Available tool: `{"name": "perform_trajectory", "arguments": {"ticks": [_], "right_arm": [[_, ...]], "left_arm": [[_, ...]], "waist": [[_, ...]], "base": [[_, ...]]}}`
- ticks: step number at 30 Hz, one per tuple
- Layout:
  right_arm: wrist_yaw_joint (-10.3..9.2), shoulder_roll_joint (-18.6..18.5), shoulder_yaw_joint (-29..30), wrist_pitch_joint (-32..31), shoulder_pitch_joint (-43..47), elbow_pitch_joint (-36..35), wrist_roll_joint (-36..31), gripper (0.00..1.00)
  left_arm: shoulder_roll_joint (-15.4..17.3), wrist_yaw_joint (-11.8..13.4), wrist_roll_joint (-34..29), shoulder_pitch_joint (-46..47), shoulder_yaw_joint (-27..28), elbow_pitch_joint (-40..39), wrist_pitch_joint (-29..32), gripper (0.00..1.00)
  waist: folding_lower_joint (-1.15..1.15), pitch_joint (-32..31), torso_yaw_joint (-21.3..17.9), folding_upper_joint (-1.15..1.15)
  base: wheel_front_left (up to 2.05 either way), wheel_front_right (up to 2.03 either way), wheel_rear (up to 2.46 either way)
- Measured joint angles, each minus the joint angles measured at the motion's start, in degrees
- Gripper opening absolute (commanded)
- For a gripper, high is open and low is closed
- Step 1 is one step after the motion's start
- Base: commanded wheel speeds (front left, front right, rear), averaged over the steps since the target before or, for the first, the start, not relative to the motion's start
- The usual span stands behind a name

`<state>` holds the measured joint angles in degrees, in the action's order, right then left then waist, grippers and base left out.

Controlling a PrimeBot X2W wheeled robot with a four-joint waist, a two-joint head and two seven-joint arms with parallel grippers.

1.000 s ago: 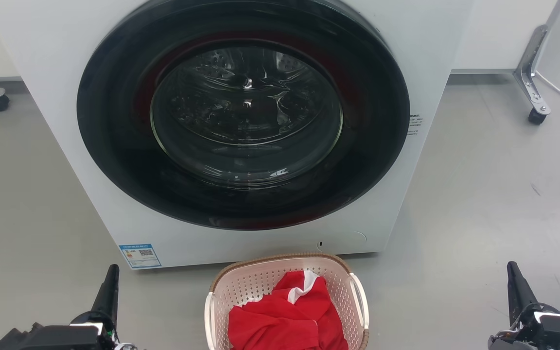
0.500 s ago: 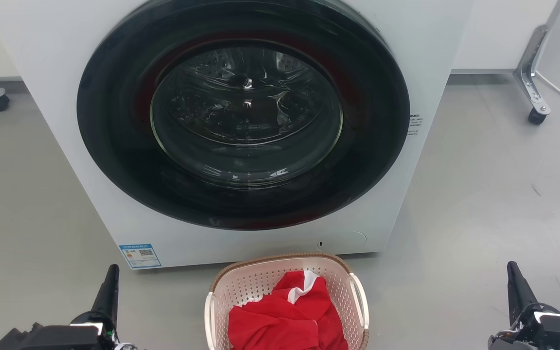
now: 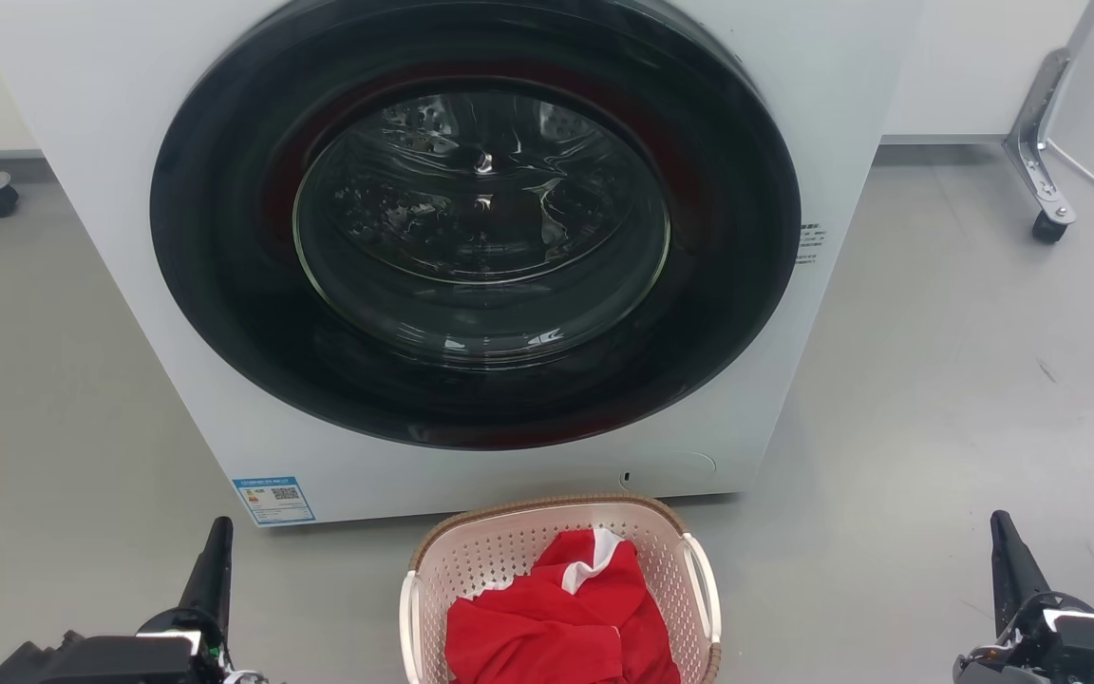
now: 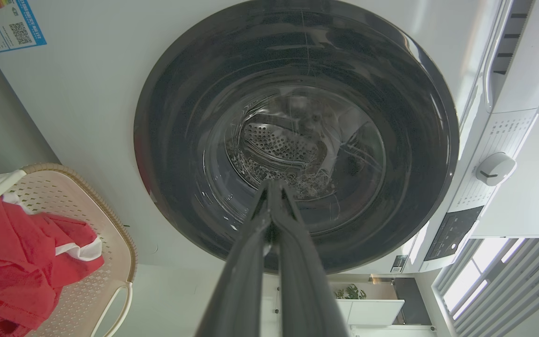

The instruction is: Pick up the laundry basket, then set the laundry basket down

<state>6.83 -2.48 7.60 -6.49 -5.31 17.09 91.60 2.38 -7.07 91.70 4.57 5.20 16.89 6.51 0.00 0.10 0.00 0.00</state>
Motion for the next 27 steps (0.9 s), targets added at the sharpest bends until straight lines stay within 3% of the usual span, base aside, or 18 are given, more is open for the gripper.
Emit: {"name": "perform_trajectory", "arguments": {"ticks": [27], "right_arm": [[0.00,0.00,0.00,0.00,0.00,-0.01,0.00,0.00]], "left_arm": [[-0.01,0.00,0.00,0.00,0.00,-0.01,0.00,0.00]], "waist": [[0.00,0.01,0.00,0.00]], "base": [[0.00,0.00,0.00]]}}
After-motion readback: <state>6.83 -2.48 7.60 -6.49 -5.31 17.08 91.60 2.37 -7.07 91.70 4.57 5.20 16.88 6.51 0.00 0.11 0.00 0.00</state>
